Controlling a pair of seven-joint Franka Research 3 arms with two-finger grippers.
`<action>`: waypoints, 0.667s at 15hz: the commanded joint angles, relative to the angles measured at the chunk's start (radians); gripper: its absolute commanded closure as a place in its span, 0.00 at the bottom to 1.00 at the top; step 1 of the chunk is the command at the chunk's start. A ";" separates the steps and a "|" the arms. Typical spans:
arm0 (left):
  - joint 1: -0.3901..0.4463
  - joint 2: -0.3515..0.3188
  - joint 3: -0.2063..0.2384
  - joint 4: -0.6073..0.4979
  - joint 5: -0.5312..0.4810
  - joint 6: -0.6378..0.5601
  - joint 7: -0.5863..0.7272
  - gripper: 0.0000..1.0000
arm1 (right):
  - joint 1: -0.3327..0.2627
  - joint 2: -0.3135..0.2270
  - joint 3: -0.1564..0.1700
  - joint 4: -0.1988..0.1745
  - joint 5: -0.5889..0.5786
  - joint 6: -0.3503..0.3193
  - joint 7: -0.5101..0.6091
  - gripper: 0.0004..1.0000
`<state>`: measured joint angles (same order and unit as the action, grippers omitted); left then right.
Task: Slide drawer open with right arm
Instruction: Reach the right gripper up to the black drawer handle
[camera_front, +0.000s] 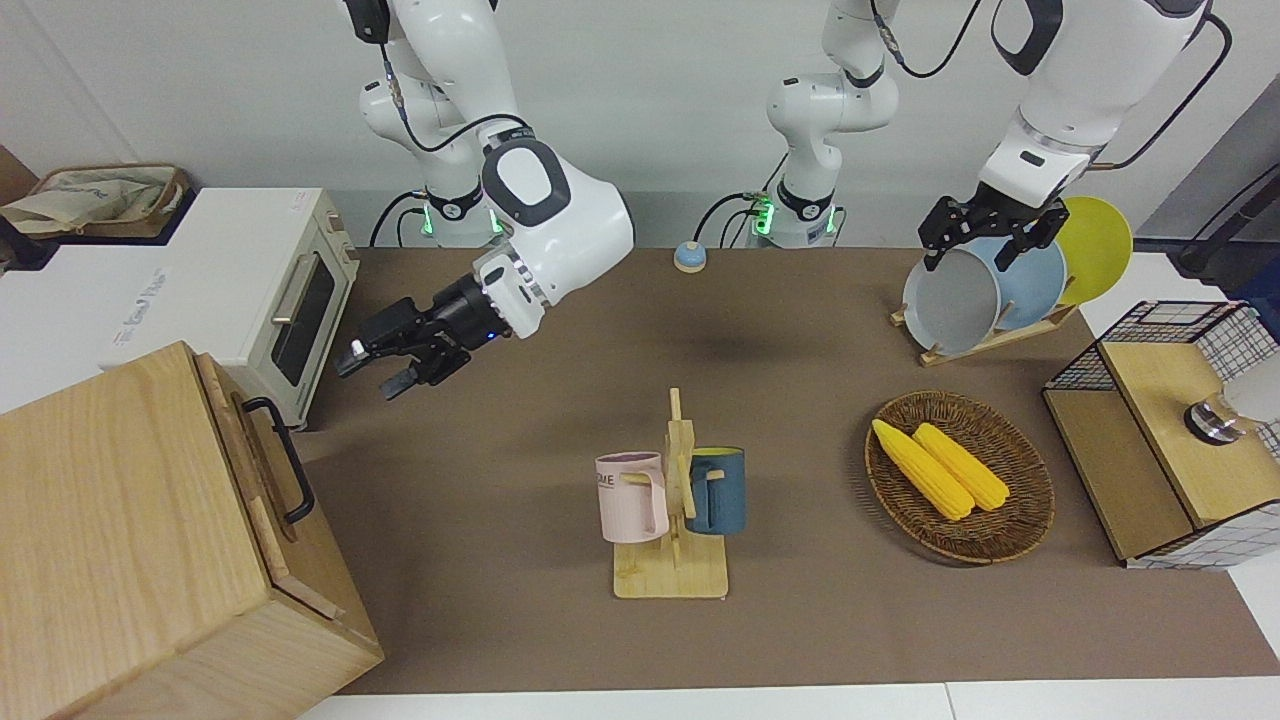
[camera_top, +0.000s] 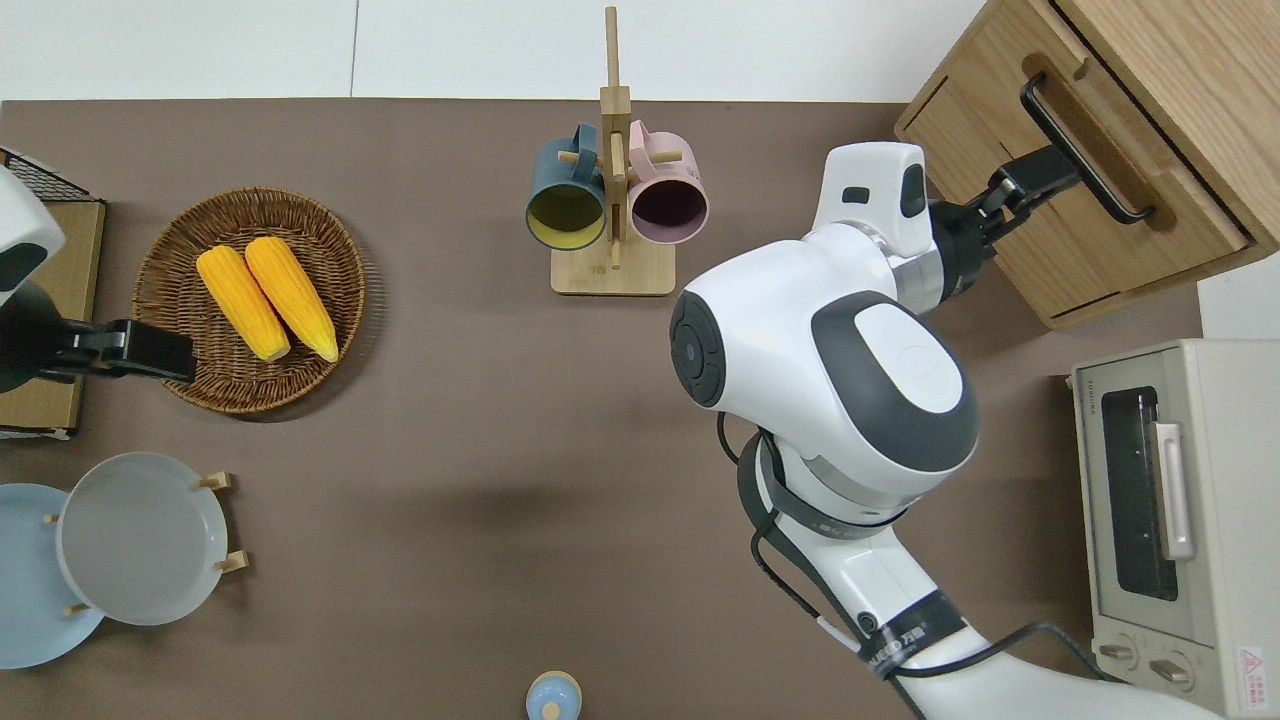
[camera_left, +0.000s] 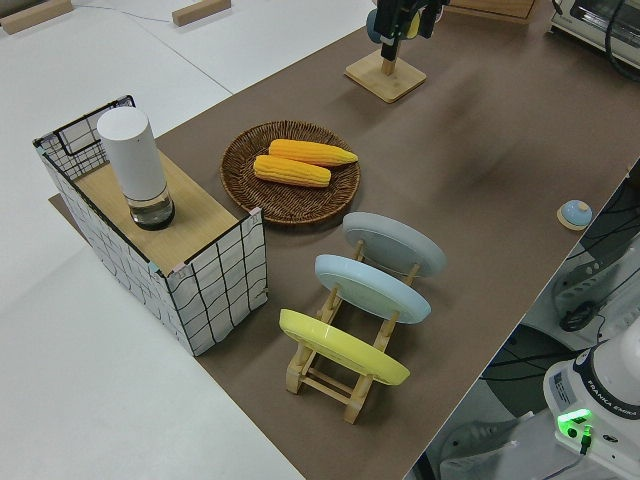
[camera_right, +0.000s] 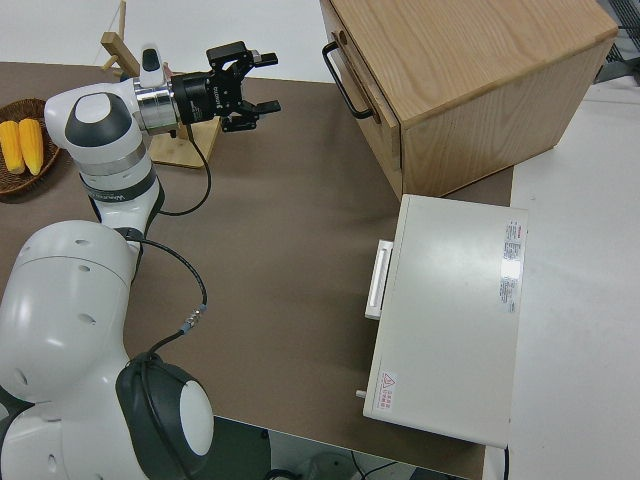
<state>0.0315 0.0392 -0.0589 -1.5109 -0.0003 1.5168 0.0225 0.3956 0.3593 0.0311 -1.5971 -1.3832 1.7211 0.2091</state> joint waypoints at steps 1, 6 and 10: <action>0.005 0.011 -0.007 0.026 0.017 -0.020 0.010 0.01 | -0.020 0.038 -0.011 -0.009 -0.063 0.025 0.134 0.02; 0.005 0.011 -0.007 0.024 0.017 -0.020 0.010 0.01 | -0.030 0.076 -0.048 -0.029 -0.128 0.025 0.233 0.02; 0.005 0.011 -0.007 0.024 0.017 -0.020 0.010 0.01 | -0.053 0.089 -0.066 -0.030 -0.161 0.064 0.243 0.02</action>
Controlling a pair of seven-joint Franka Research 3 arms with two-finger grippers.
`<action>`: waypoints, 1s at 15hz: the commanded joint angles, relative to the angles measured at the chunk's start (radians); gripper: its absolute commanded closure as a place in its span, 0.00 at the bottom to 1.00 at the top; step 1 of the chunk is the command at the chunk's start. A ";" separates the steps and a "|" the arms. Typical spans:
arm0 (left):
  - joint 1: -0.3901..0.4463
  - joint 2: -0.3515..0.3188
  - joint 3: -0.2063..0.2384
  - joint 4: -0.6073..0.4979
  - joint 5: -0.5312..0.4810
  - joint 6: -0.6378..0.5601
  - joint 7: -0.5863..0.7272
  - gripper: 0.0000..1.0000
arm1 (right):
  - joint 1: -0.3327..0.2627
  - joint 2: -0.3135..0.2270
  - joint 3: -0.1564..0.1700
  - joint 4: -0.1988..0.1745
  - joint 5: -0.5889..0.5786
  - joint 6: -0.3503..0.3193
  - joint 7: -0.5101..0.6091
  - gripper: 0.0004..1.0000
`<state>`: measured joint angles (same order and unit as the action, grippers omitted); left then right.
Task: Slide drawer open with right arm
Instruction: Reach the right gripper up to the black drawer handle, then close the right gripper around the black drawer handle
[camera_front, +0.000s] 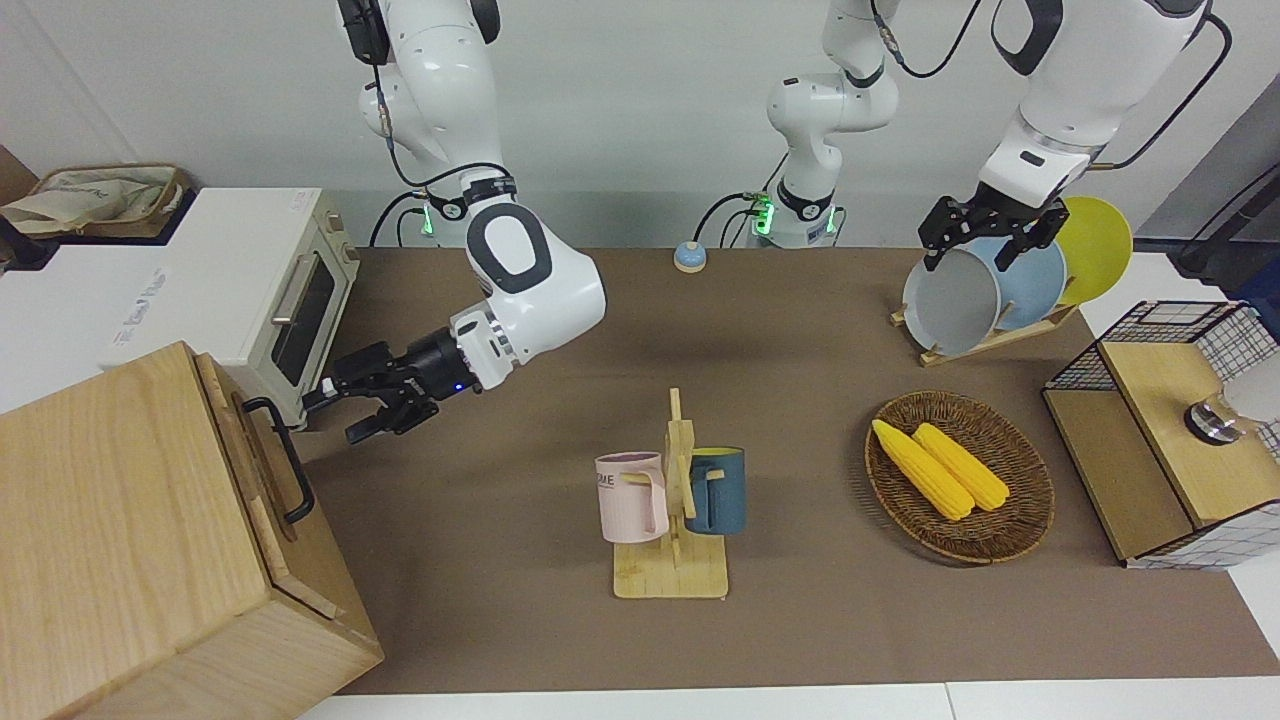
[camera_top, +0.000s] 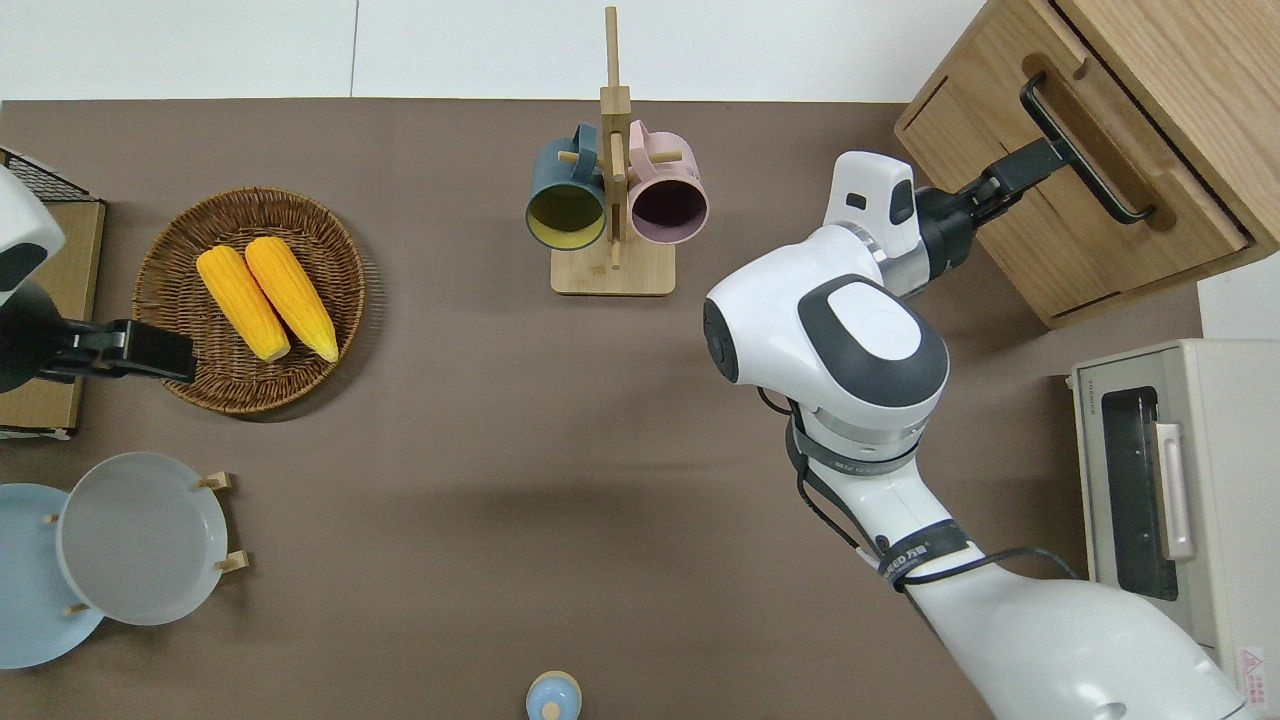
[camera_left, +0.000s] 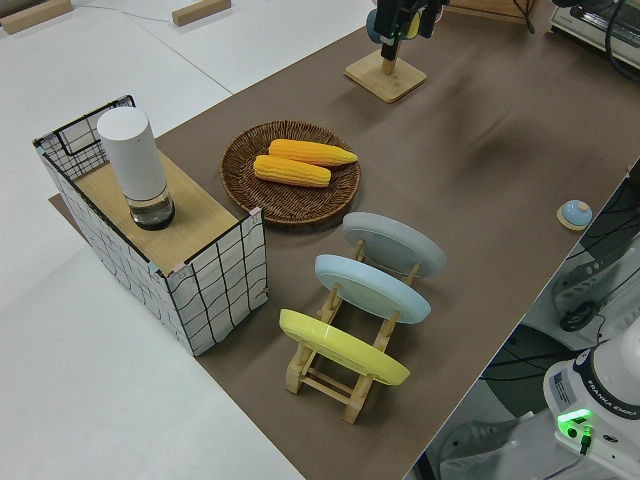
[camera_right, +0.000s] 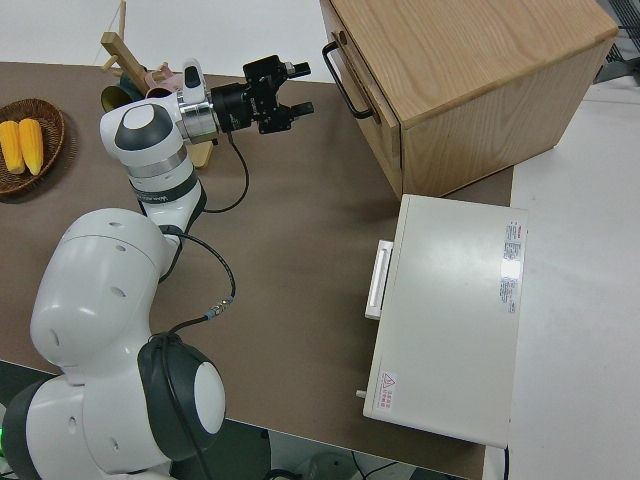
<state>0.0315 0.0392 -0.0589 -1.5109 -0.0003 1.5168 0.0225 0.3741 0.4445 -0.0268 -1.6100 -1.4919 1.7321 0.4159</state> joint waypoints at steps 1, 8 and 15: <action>0.005 0.011 -0.007 0.026 0.017 -0.020 0.010 0.01 | -0.040 0.005 -0.016 -0.018 -0.068 0.082 0.046 0.02; 0.005 0.011 -0.007 0.024 0.017 -0.020 0.010 0.01 | -0.073 0.022 -0.027 -0.008 -0.125 0.129 0.052 0.02; 0.005 0.011 -0.007 0.026 0.017 -0.020 0.010 0.01 | -0.072 0.036 -0.028 -0.011 -0.123 0.107 0.038 0.75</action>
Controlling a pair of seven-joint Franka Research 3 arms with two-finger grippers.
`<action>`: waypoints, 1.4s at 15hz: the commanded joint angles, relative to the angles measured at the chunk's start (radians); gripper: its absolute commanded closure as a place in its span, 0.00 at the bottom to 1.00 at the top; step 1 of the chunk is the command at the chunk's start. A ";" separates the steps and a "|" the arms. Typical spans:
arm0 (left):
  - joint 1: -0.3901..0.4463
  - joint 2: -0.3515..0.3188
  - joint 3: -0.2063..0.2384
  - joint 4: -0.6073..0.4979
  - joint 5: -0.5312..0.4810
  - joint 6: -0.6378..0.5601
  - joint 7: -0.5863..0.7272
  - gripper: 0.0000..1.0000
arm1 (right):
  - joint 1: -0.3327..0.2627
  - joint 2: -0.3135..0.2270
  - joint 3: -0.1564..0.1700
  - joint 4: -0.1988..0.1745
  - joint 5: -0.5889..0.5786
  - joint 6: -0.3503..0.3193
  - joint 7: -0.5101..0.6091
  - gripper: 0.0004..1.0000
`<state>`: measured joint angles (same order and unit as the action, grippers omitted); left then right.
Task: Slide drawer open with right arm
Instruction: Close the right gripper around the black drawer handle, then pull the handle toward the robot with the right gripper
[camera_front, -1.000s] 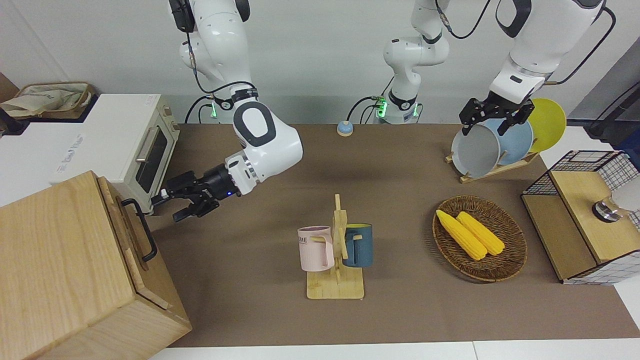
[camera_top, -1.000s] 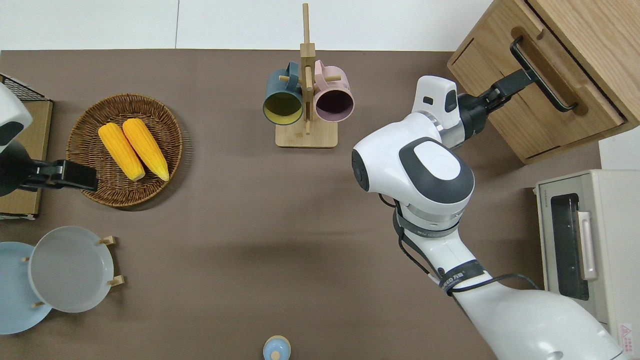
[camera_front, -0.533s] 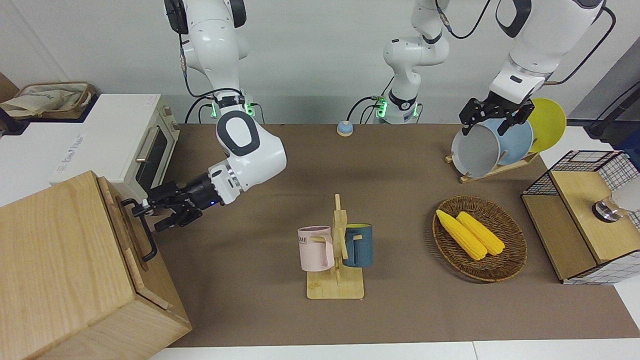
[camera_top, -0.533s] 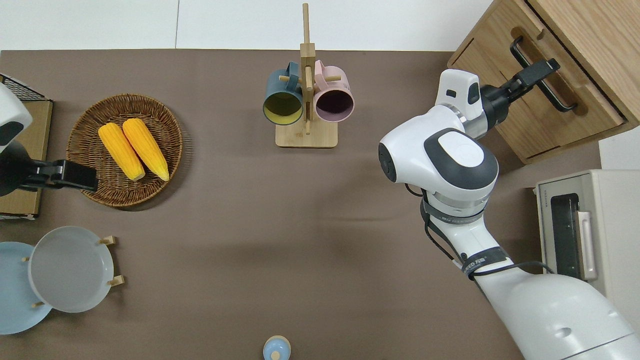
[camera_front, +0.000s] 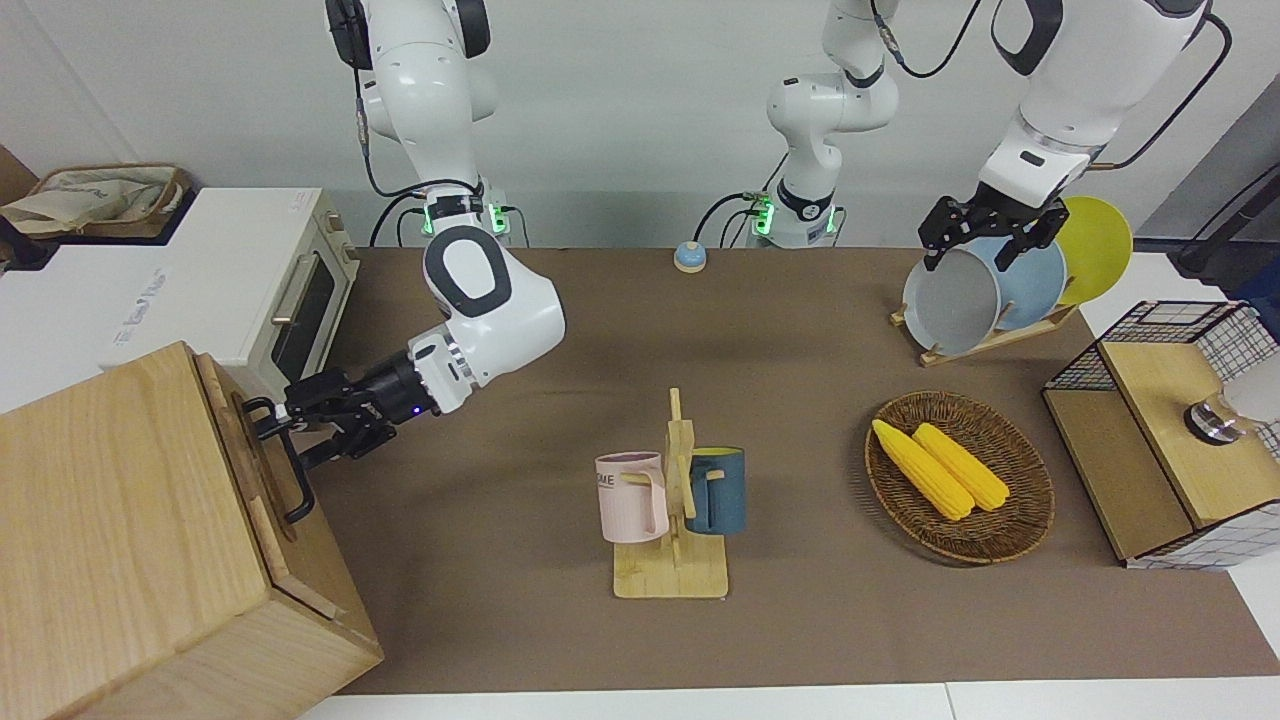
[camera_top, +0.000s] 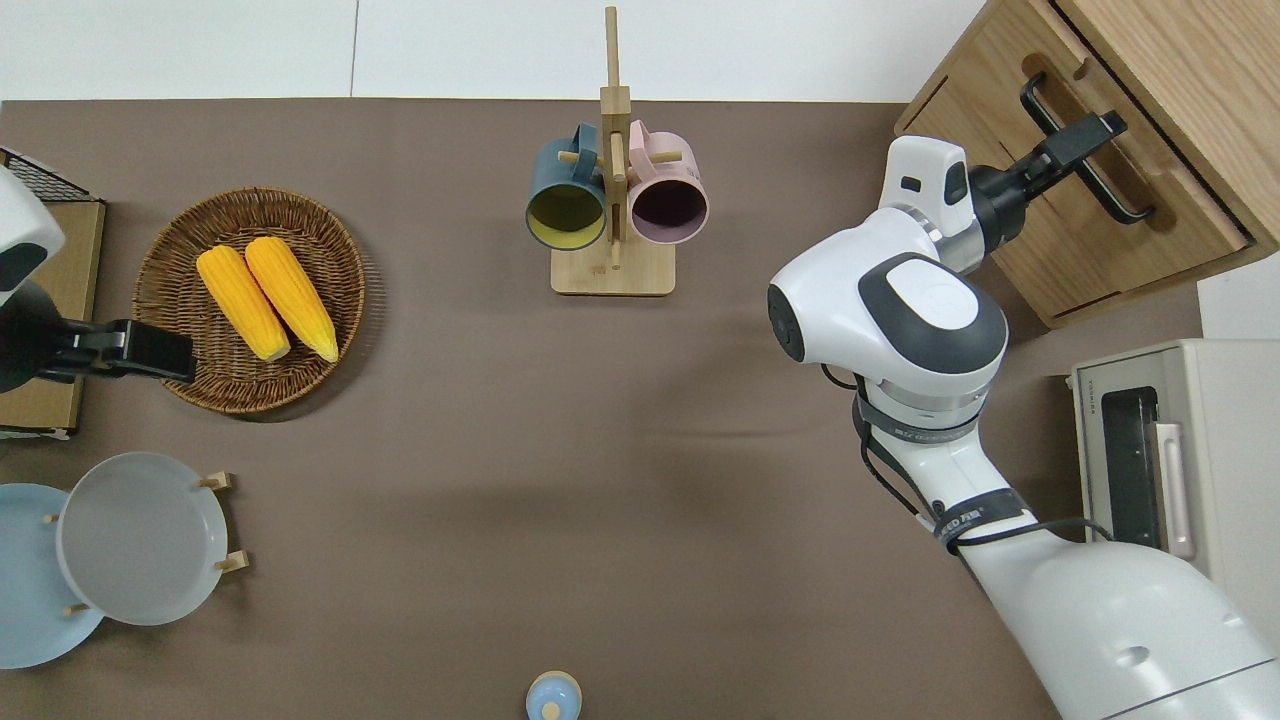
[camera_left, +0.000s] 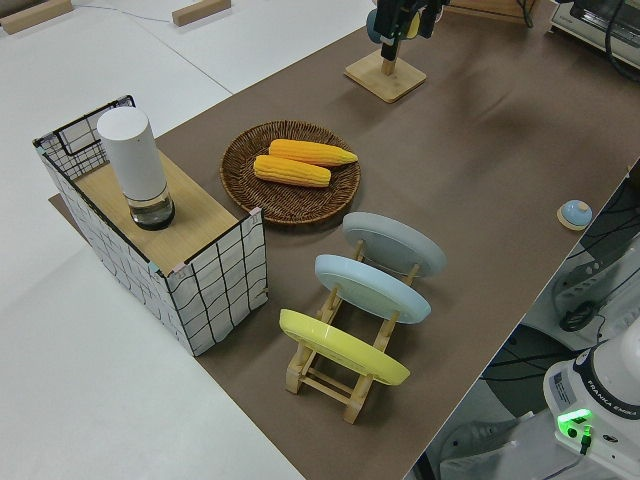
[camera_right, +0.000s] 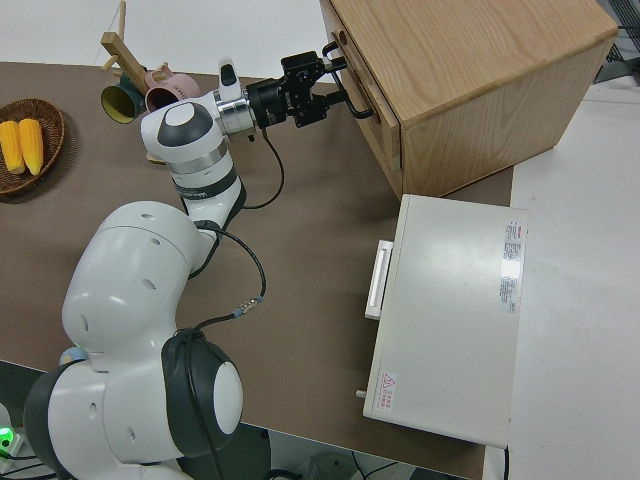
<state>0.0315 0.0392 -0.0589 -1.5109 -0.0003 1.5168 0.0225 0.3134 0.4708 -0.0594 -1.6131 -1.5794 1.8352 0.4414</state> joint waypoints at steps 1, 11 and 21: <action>0.005 0.011 -0.007 0.024 0.017 -0.020 0.010 0.01 | -0.013 0.009 0.004 -0.010 -0.036 0.003 0.011 0.88; 0.005 0.011 -0.007 0.024 0.017 -0.020 0.010 0.01 | -0.001 0.011 0.019 -0.013 -0.037 -0.055 -0.001 1.00; 0.005 0.011 -0.007 0.024 0.017 -0.020 0.010 0.01 | 0.088 0.023 0.090 -0.013 0.015 -0.253 -0.004 1.00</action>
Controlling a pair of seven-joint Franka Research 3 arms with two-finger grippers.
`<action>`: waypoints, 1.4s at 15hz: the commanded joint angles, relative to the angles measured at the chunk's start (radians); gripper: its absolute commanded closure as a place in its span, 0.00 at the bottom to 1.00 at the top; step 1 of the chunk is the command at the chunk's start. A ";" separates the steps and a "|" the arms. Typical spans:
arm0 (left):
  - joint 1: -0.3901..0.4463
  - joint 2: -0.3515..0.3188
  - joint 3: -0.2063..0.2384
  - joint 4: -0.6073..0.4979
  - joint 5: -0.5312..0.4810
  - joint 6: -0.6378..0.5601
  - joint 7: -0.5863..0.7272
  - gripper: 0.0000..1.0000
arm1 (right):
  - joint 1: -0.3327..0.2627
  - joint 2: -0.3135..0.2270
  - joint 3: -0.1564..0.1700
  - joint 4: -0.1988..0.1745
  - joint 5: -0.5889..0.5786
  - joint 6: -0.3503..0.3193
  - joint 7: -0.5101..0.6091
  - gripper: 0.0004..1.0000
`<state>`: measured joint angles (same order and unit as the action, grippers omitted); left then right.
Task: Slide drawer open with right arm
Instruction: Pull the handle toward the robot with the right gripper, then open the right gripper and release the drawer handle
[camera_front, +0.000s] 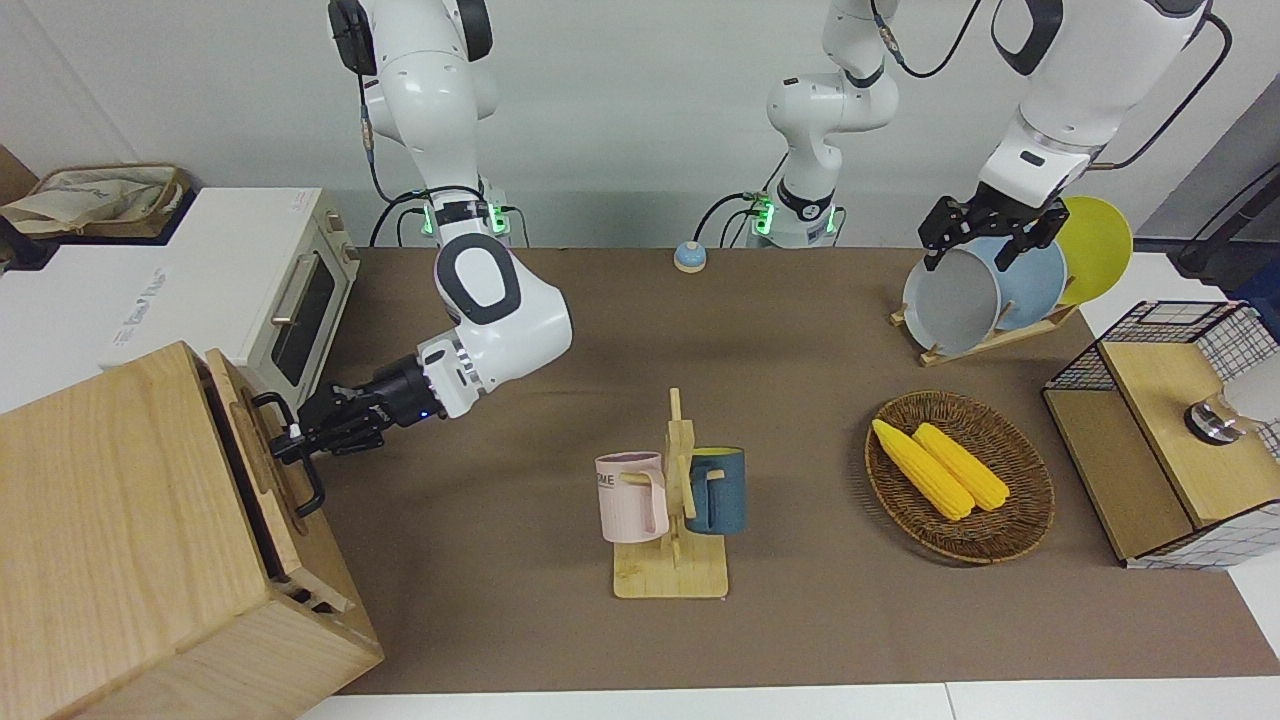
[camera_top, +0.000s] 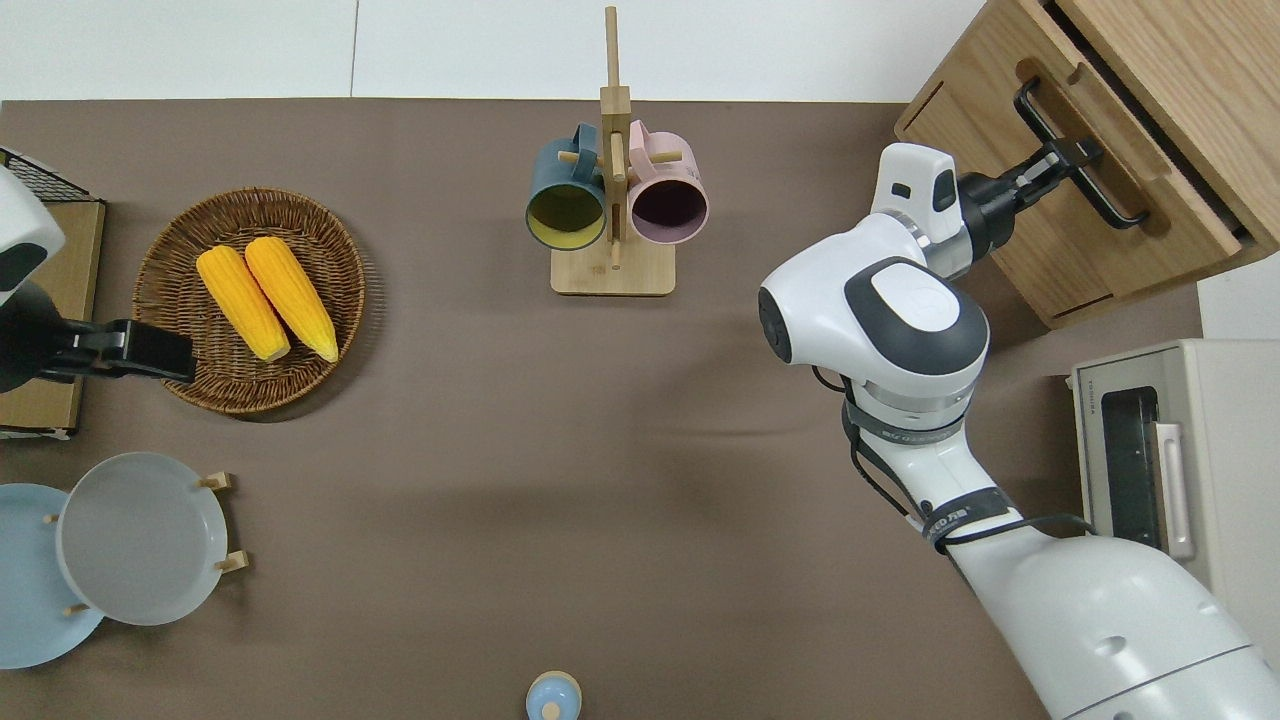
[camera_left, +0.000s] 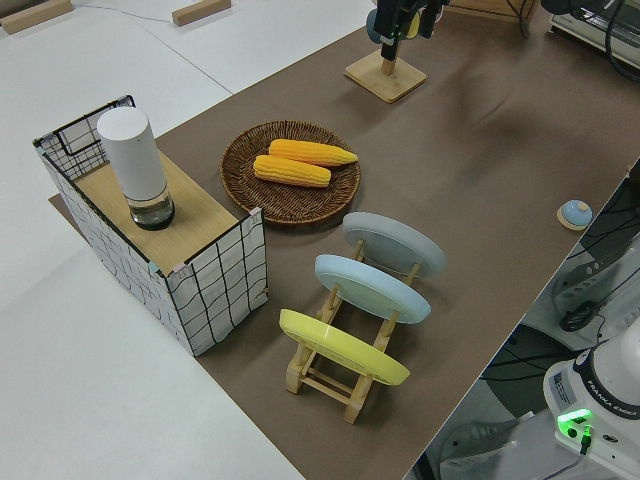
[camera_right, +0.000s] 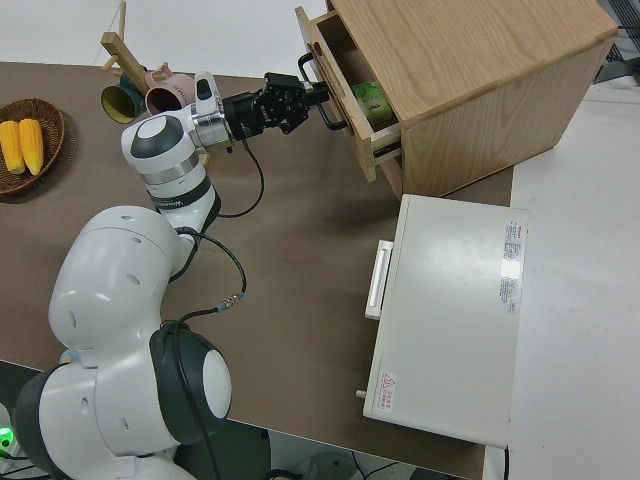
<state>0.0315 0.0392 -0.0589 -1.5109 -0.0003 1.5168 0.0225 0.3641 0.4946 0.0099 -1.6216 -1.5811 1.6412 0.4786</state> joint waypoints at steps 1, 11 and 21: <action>0.005 0.011 -0.007 0.026 0.017 -0.020 0.010 0.01 | 0.054 -0.001 0.025 -0.003 0.026 -0.075 -0.044 1.00; 0.005 0.011 -0.007 0.026 0.017 -0.020 0.010 0.01 | 0.197 -0.001 0.033 0.005 0.084 -0.239 -0.044 1.00; 0.005 0.011 -0.007 0.024 0.017 -0.020 0.010 0.01 | 0.288 -0.001 0.033 0.014 0.151 -0.304 -0.037 1.00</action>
<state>0.0315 0.0392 -0.0589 -1.5109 -0.0003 1.5168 0.0225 0.6321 0.4952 0.0452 -1.6218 -1.4320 1.3636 0.4949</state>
